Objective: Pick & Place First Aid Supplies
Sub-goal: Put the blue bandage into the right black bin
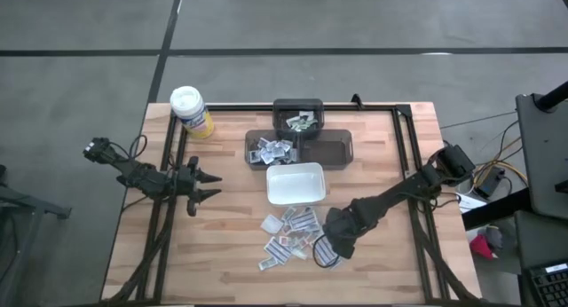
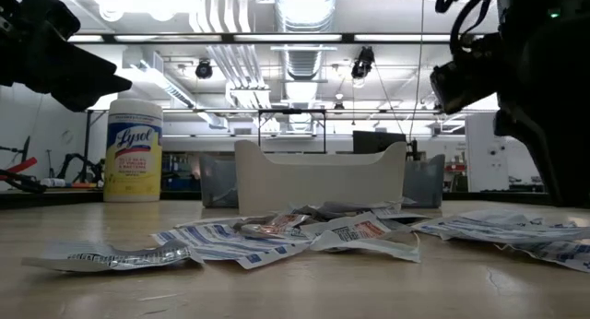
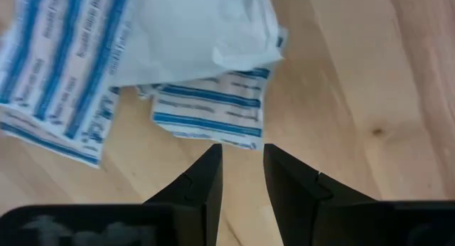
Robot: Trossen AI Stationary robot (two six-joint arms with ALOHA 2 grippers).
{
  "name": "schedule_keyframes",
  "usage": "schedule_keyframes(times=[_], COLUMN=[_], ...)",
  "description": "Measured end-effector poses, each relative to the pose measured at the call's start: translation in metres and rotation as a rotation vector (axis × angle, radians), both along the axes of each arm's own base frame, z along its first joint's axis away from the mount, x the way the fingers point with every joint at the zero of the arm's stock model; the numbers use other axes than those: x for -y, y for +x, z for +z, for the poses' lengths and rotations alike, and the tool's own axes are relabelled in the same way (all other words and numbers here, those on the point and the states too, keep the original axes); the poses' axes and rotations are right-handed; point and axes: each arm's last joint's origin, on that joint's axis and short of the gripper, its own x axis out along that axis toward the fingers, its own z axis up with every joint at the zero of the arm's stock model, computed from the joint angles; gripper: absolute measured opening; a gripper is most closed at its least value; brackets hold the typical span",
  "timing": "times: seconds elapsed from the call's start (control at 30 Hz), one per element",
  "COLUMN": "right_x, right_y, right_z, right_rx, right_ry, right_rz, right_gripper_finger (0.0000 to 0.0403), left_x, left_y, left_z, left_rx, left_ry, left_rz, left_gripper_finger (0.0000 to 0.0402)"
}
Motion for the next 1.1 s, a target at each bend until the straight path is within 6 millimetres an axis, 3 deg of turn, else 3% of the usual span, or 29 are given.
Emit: schedule_keyframes(times=[0.3,0.6,1.1], right_x=[0.0,0.004,0.006], right_y=[-0.001,-0.007,-0.01], right_z=[-0.006,-0.022,-0.025], right_rx=[0.024,0.043,0.02], right_ry=[0.006,0.025,0.01], right_rz=[0.017,-0.09,-0.137], right_gripper_finger=[0.0103,0.0105,0.0011], left_x=[0.0,0.0,0.0], left_y=[0.0,0.0,0.0], left_z=[0.0,0.0,0.0], left_rx=[0.001,0.001,0.001], left_ry=[0.0,-0.002,-0.003], left_rz=[0.0,0.0,0.0], left_gripper_finger=[0.0177,0.0177,0.0177])
